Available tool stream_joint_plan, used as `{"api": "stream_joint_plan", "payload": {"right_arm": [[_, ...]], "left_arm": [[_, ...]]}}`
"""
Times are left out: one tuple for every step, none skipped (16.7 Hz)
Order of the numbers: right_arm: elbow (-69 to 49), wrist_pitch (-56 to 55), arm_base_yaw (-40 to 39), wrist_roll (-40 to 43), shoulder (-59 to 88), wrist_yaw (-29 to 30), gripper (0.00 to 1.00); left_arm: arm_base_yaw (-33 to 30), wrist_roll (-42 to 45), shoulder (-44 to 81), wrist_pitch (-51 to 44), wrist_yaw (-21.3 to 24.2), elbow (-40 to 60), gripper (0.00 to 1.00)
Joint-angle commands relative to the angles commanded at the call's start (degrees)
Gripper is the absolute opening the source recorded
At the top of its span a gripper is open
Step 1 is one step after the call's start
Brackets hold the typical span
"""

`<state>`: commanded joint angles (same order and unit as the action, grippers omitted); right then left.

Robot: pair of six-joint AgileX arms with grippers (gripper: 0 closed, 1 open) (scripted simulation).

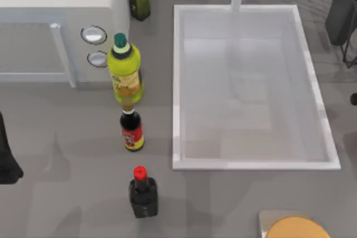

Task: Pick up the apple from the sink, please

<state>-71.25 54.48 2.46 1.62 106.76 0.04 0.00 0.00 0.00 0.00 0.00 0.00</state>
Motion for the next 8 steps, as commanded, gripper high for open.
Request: {"api": "stream_joint_plan", "payload": {"right_arm": [[0.0,0.0,0.0,0.0,0.0,0.0,0.9],[0.0,0.0,0.0,0.0,0.0,0.0,0.98],[0.0,0.0,0.0,0.0,0.0,0.0,1.0],[0.0,0.0,0.0,0.0,0.0,0.0,1.0],[0.0,0.0,0.0,0.0,0.0,0.0,1.0],[0.0,0.0,0.0,0.0,0.0,0.0,1.0],[0.0,0.0,0.0,0.0,0.0,0.0,1.0],[0.0,0.0,0.0,0.0,0.0,0.0,1.0]], "left_arm": [[0.0,0.0,0.0,0.0,0.0,0.0,1.0],[0.0,0.0,0.0,0.0,0.0,0.0,1.0],[0.0,0.0,0.0,0.0,0.0,0.0,1.0],[0.0,0.0,0.0,0.0,0.0,0.0,1.0],[0.0,0.0,0.0,0.0,0.0,0.0,1.0],[0.0,0.0,0.0,0.0,0.0,0.0,1.0],[0.0,0.0,0.0,0.0,0.0,0.0,1.0],[0.0,0.0,0.0,0.0,0.0,0.0,1.0]]}}
